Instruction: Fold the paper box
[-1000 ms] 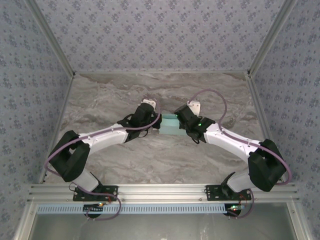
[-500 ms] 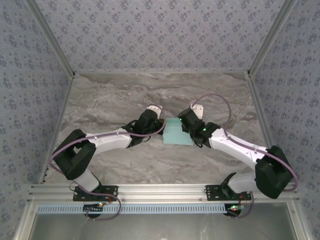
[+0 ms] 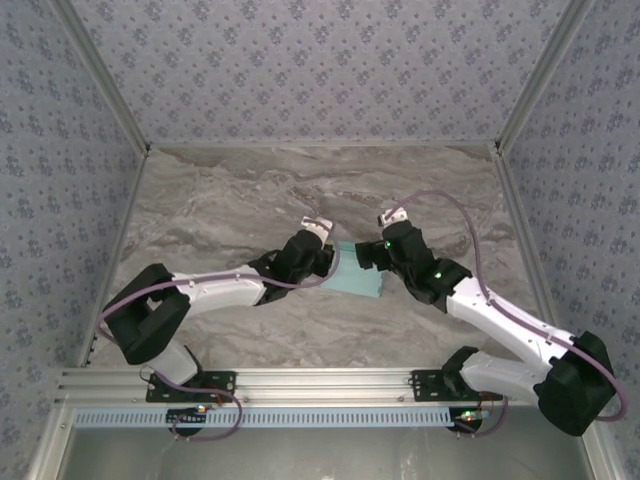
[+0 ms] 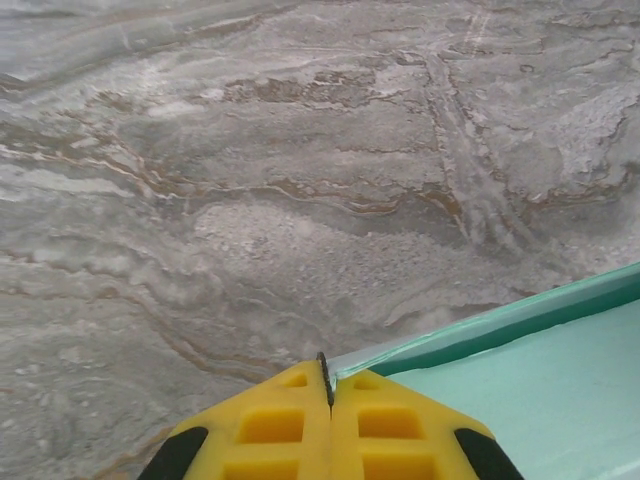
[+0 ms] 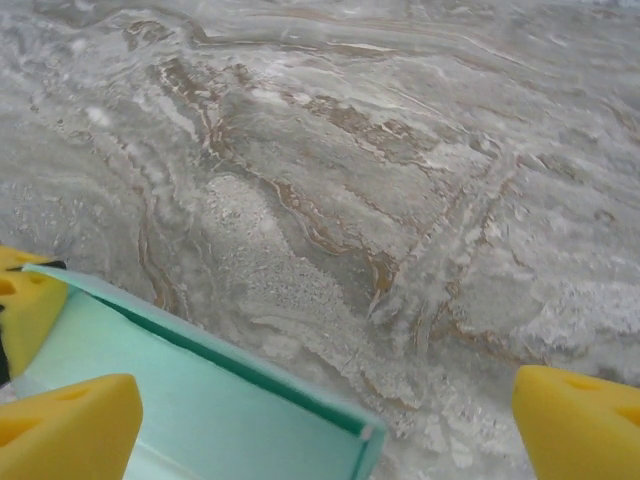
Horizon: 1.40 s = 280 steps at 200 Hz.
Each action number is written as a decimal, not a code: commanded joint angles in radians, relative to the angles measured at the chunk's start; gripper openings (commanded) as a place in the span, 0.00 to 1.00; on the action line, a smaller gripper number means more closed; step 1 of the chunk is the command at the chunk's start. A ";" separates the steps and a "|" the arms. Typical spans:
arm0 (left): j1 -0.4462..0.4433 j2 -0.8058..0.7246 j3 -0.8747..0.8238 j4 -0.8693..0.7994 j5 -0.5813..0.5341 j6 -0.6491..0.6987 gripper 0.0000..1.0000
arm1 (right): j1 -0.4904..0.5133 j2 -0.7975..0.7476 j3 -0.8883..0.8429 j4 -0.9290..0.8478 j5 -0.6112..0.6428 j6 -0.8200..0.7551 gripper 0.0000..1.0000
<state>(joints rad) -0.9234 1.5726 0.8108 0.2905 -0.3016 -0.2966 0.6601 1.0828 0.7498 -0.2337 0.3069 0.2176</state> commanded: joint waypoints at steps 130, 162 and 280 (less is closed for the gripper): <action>-0.005 -0.007 -0.251 0.439 -0.020 0.292 0.00 | -0.082 0.160 -0.004 0.147 -0.593 -0.967 0.99; -0.006 0.014 -0.262 0.474 -0.020 0.289 0.00 | -0.050 0.232 -0.015 0.253 -0.511 -1.022 0.93; -0.003 0.000 -0.327 0.611 0.063 0.291 0.57 | 0.029 0.280 -0.147 0.532 -0.345 -1.127 0.52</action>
<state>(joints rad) -0.9230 1.5898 0.5270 0.8726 -0.3195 -0.0193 0.6899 1.3415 0.6174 0.2352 -0.0818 -0.8925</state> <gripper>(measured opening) 0.336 0.534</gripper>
